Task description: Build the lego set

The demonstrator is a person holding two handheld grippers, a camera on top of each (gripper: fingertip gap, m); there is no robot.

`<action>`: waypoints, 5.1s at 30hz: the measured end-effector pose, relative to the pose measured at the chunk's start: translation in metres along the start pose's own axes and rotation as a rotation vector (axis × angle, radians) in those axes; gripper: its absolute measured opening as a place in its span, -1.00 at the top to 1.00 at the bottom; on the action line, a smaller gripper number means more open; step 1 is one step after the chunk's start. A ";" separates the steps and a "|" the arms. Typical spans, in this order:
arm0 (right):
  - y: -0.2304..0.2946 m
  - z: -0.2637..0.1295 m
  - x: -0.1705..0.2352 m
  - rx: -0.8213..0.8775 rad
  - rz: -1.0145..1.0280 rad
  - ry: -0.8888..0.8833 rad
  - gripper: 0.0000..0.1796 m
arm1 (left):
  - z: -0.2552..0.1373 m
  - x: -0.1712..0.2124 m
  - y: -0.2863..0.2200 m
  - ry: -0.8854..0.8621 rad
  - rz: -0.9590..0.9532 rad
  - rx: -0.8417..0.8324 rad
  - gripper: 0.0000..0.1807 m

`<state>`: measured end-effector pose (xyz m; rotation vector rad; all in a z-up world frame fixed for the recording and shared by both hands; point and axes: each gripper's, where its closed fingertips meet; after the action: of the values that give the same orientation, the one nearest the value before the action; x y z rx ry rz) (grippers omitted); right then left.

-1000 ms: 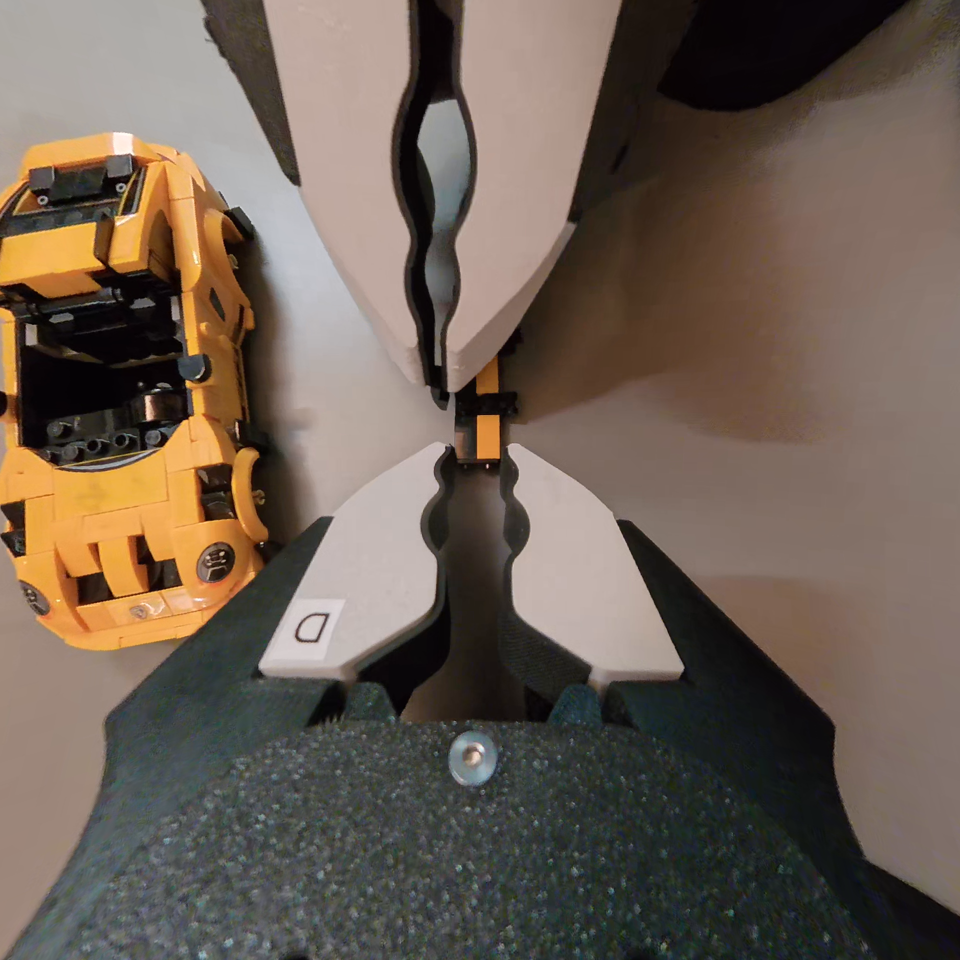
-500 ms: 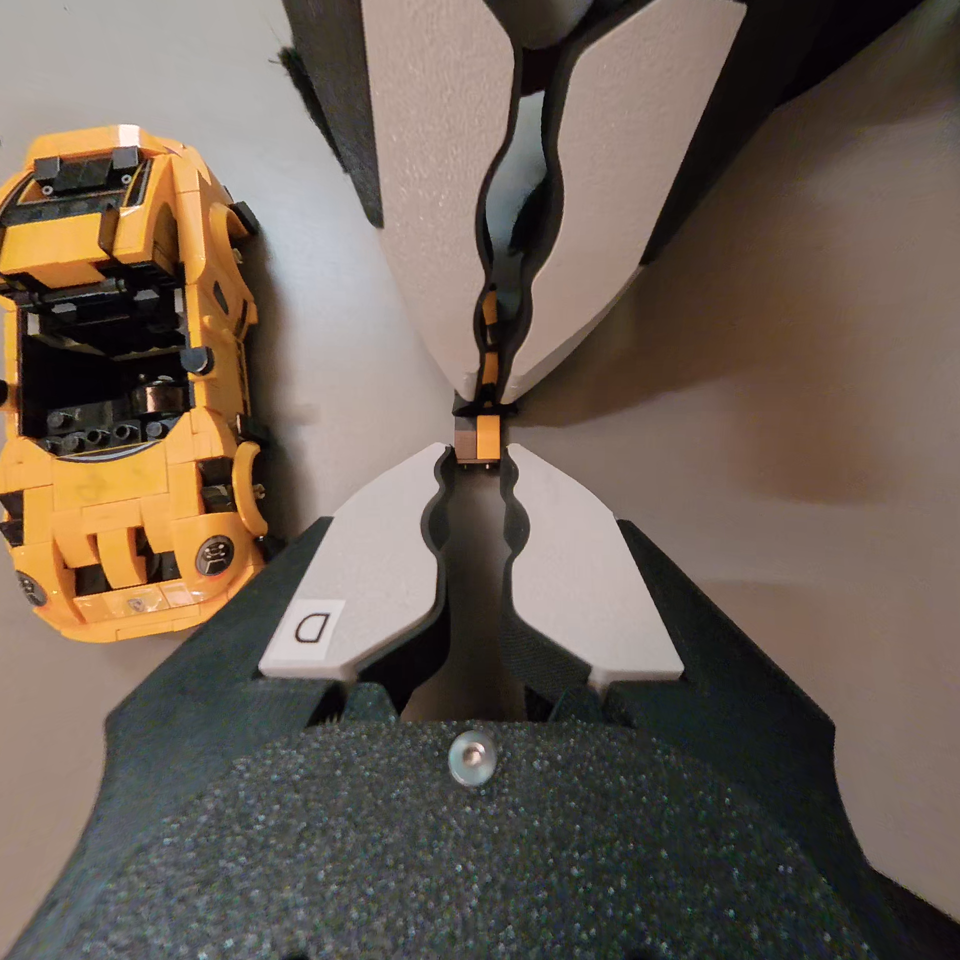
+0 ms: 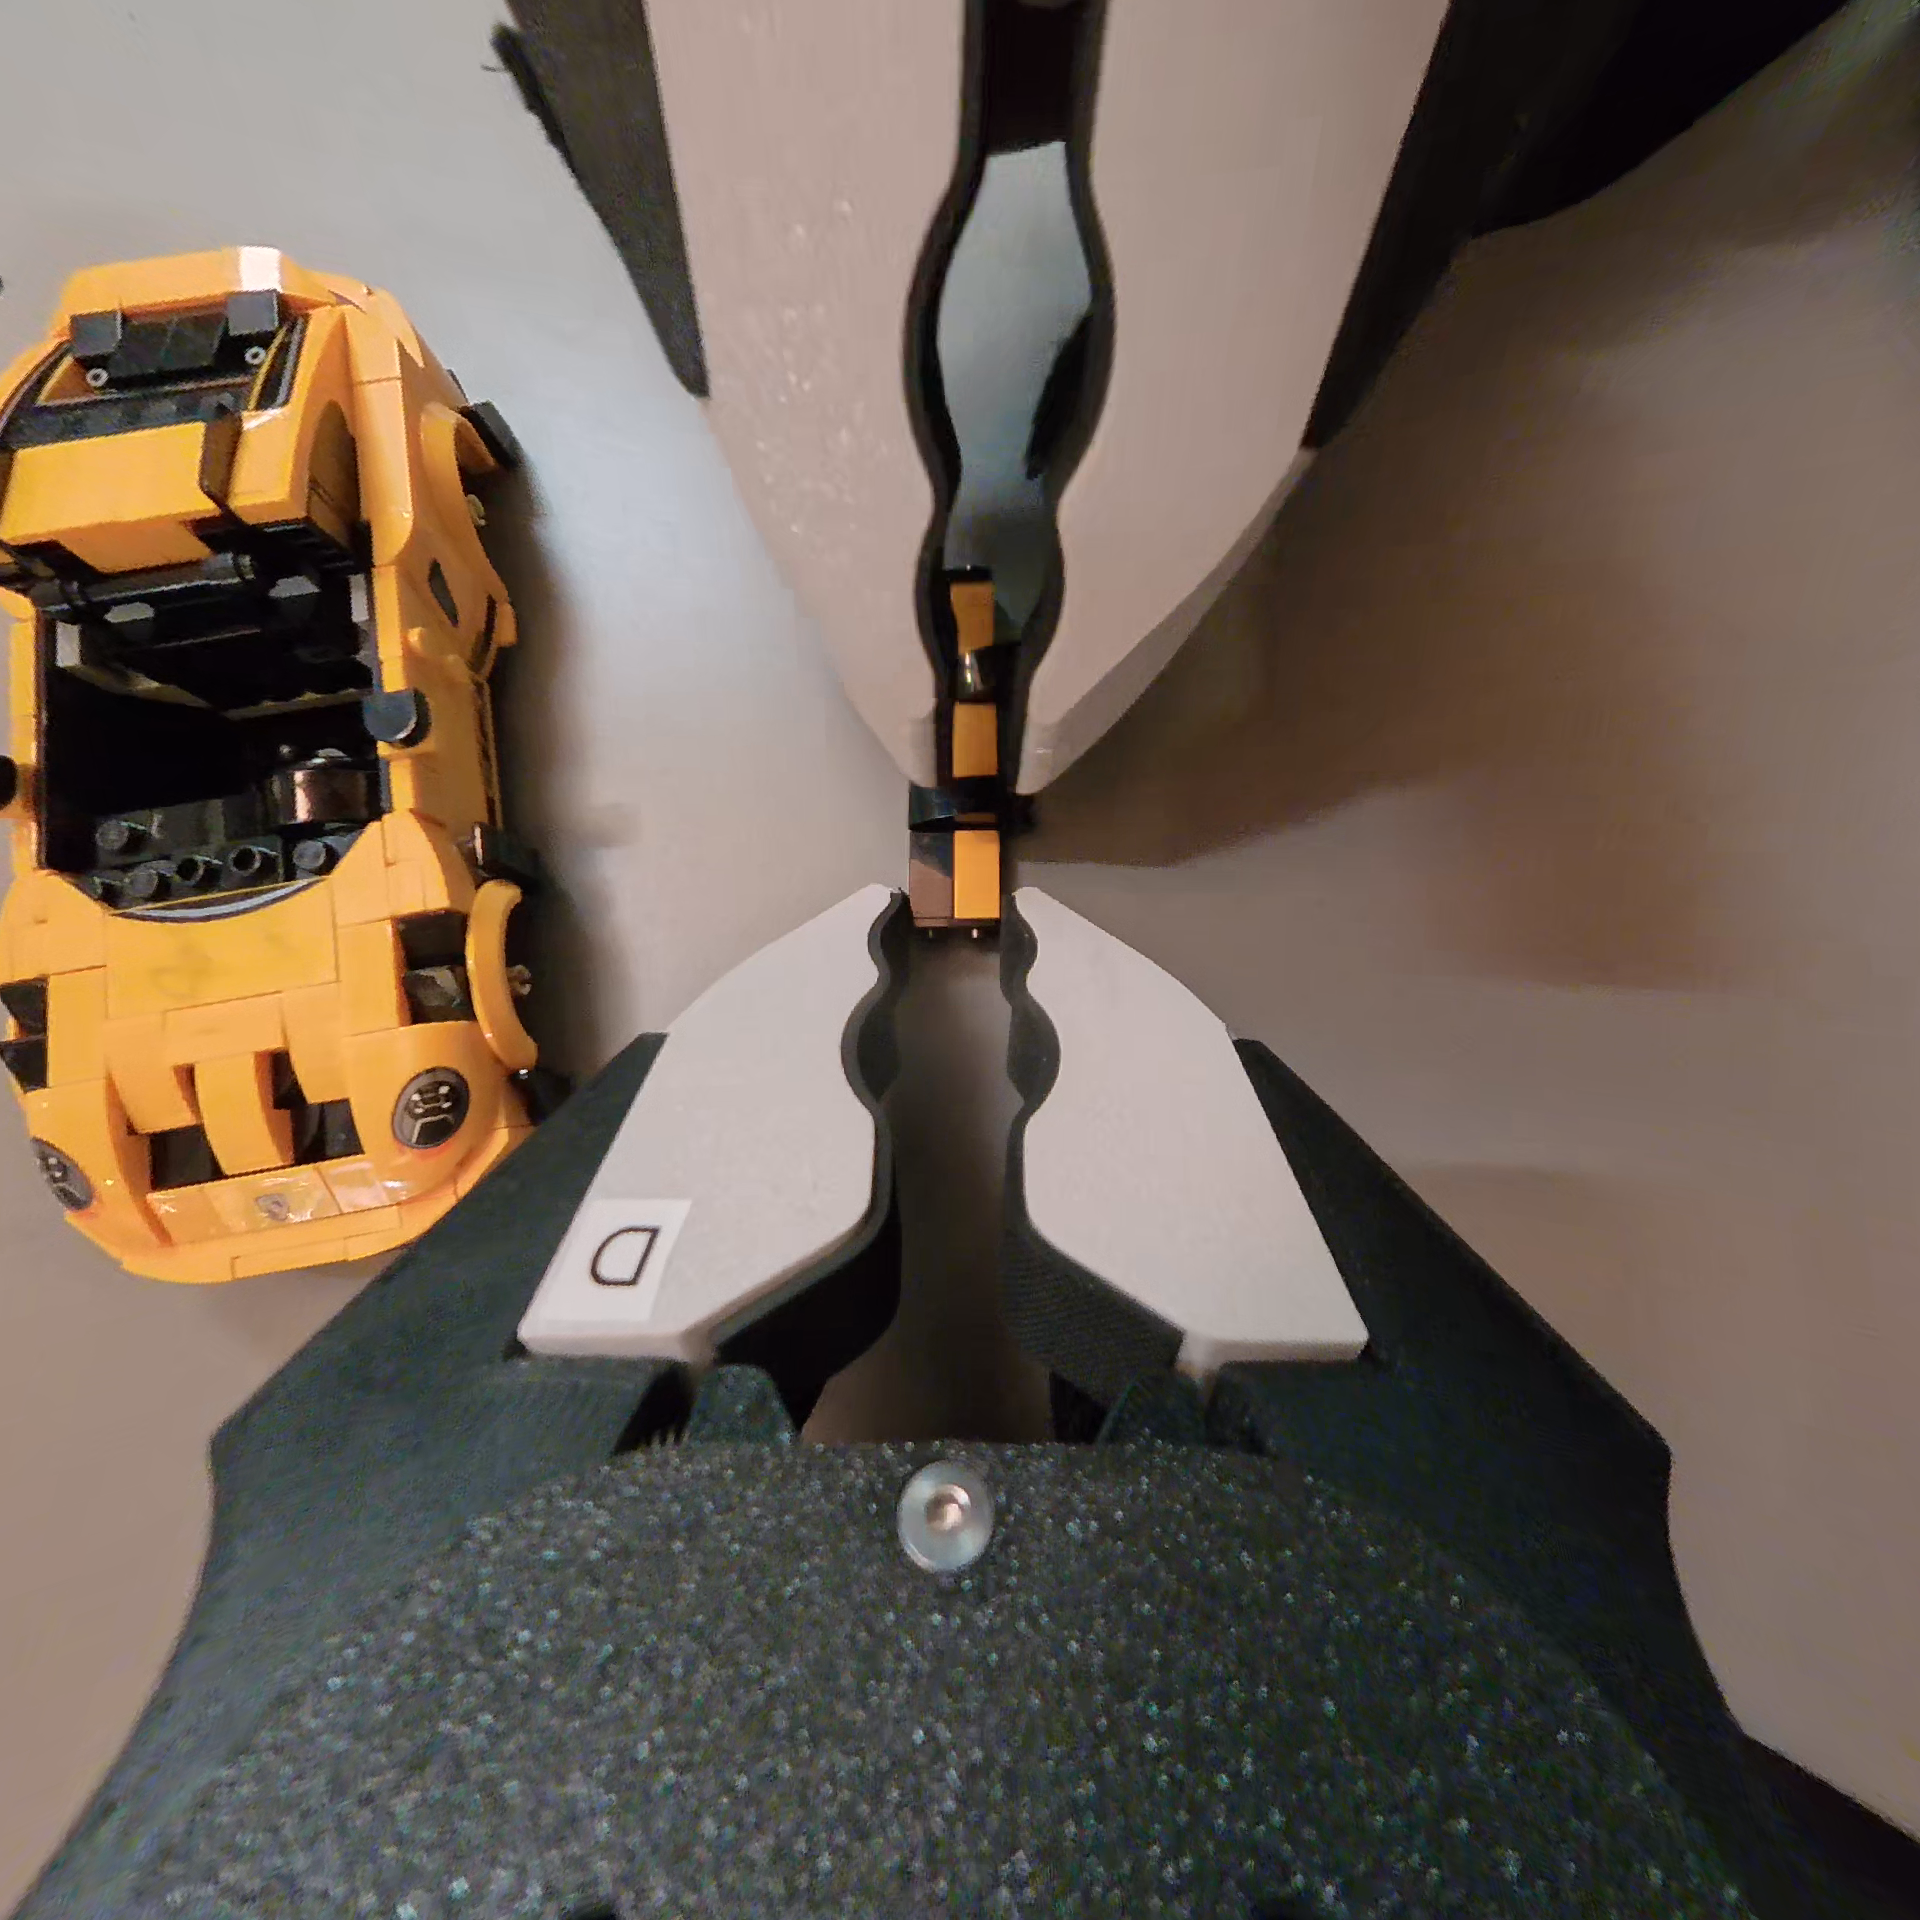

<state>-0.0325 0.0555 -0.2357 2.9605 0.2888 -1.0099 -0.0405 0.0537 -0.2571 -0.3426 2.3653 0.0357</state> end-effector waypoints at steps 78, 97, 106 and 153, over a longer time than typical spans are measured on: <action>0.017 0.015 0.001 0.042 0.117 0.038 1.00 | -0.018 0.000 -0.028 -0.066 -0.021 0.153 0.77; 0.017 0.003 0.008 0.018 0.191 0.010 0.78 | -0.002 0.002 -0.029 -0.026 0.037 0.118 0.68; 0.061 -0.007 0.017 0.157 0.361 0.035 0.50 | -0.008 -0.012 -0.015 -0.084 0.118 0.071 0.58; 0.013 0.002 -0.011 0.428 -0.558 0.223 0.89 | -0.024 -0.021 -0.039 -0.071 -0.573 0.443 0.82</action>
<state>-0.0402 0.0411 -0.2309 3.4789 1.0793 -0.8472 -0.0320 0.0179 -0.2221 -0.7624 2.0501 -0.7173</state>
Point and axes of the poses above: each gripper's, where its closed fingertips meet, z out along the fingers, x out of its underside, y = z × x across the jaws, and after that the axes turned 5 degrees about x, right-handed
